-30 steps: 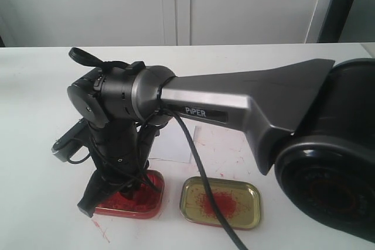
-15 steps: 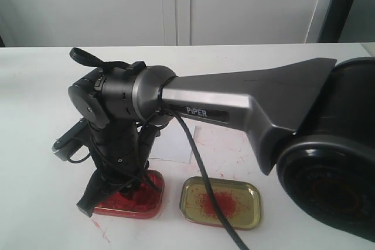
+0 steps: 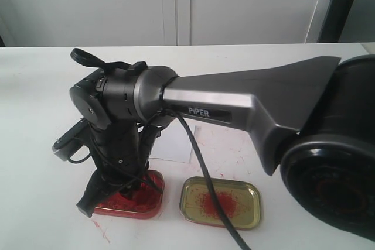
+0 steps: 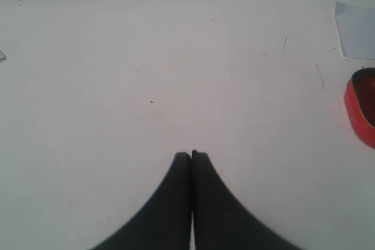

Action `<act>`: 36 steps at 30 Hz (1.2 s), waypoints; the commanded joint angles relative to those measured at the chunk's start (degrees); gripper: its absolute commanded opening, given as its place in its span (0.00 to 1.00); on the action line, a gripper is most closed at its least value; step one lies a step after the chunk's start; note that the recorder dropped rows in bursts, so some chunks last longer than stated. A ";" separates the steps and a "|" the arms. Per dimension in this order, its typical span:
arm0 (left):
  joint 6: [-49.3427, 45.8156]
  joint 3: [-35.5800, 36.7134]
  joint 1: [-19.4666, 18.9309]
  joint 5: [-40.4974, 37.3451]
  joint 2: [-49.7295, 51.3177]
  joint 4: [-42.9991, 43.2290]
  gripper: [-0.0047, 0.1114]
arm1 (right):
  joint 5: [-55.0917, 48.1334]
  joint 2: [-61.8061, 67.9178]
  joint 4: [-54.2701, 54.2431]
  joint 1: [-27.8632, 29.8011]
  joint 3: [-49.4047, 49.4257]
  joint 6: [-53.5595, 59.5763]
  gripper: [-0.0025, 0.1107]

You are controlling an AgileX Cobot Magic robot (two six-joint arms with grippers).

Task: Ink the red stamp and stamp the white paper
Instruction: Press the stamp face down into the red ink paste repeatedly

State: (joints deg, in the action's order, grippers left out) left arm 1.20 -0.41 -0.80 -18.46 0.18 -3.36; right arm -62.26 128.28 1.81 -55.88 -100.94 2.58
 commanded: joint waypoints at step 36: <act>0.01 0.41 -0.22 -0.04 -0.18 -0.63 0.04 | 1.55 -2.67 -7.26 -0.15 1.06 -0.40 0.02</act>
State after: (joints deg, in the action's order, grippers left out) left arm 1.20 -0.41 -0.80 -18.46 0.18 -3.36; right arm -60.46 126.66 -4.50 -55.98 -99.94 2.58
